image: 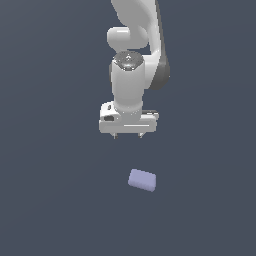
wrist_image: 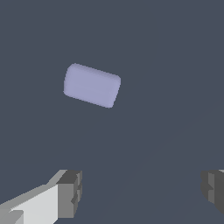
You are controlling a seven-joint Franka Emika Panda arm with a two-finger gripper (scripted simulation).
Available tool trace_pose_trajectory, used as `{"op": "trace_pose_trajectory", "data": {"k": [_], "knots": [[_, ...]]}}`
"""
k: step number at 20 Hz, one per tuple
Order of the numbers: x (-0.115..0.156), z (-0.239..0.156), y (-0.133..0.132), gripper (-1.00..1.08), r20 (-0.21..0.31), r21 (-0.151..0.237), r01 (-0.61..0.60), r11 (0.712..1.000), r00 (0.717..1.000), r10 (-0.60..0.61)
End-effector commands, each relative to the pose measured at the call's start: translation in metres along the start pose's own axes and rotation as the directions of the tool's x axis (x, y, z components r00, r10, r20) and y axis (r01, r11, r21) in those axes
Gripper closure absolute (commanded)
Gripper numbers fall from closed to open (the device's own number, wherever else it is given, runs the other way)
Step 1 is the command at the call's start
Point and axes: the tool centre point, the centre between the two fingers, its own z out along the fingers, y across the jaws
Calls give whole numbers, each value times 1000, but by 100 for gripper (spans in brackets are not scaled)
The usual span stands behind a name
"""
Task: Pick up the object and move it to a goal position.
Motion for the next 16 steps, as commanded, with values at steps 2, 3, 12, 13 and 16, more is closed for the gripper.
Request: {"op": "trace_pose_trajectory", "data": {"k": [2, 3, 12, 13, 16], "knots": [[0, 0, -1, -92, 0, 0, 1, 1000, 1000, -1], [0, 1, -2, -92, 2, 1, 4, 1000, 1000, -4], [-9, 15, -38, -92, 35, 11, 46, 999, 998, -46], [-9, 16, -38, -92, 35, 11, 45, 999, 998, -45], [-8, 15, -36, -92, 33, 10, 49, 999, 998, -49]]}}
